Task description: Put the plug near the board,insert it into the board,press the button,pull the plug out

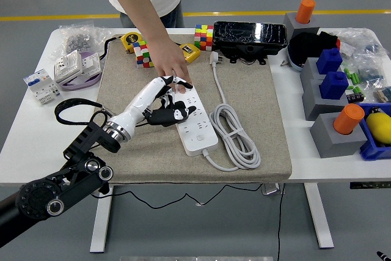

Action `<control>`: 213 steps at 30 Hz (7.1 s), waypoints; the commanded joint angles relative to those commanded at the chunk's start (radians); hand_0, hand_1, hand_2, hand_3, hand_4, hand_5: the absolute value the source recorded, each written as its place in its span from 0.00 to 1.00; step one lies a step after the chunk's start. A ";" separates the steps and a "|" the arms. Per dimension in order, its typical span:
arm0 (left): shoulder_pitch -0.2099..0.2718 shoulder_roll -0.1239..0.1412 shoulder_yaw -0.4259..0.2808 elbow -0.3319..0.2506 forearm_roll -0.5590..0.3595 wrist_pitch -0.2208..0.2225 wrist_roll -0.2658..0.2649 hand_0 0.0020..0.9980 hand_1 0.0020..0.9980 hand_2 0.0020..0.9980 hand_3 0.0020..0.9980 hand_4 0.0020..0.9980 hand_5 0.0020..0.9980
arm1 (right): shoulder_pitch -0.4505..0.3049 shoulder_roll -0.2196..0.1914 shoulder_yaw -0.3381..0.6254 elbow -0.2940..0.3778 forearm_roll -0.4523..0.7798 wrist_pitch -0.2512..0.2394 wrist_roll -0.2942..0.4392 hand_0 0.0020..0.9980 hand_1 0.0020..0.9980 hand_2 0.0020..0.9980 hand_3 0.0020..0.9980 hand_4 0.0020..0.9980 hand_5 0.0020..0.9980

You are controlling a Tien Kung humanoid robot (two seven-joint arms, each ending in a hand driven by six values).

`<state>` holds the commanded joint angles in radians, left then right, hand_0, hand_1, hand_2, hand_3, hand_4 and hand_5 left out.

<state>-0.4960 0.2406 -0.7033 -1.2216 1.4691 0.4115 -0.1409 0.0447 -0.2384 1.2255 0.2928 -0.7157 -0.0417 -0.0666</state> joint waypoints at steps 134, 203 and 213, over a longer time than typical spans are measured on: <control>0.111 0.081 -0.290 0.101 -0.306 -0.041 -0.174 0.54 0.51 0.51 0.55 0.72 0.26 | 0.029 -0.005 0.038 0.004 -0.033 0.005 0.000 0.52 0.63 0.61 0.55 0.88 0.40; 0.214 0.073 -0.340 0.059 -0.258 -0.073 -0.113 0.52 0.51 0.52 0.55 0.73 0.28 | -0.011 0.016 0.039 -0.015 -0.025 0.025 -0.044 0.53 0.63 0.63 0.55 0.89 0.41; 0.212 0.075 -0.333 0.056 -0.256 -0.078 -0.108 0.52 0.51 0.52 0.55 0.73 0.28 | -0.014 0.019 0.041 -0.022 -0.023 0.025 -0.044 0.53 0.63 0.63 0.55 0.89 0.41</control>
<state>-0.2840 0.3160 -1.0360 -1.1652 1.2130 0.3338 -0.2490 0.0306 -0.2192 1.2665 0.2708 -0.7390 -0.0167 -0.1105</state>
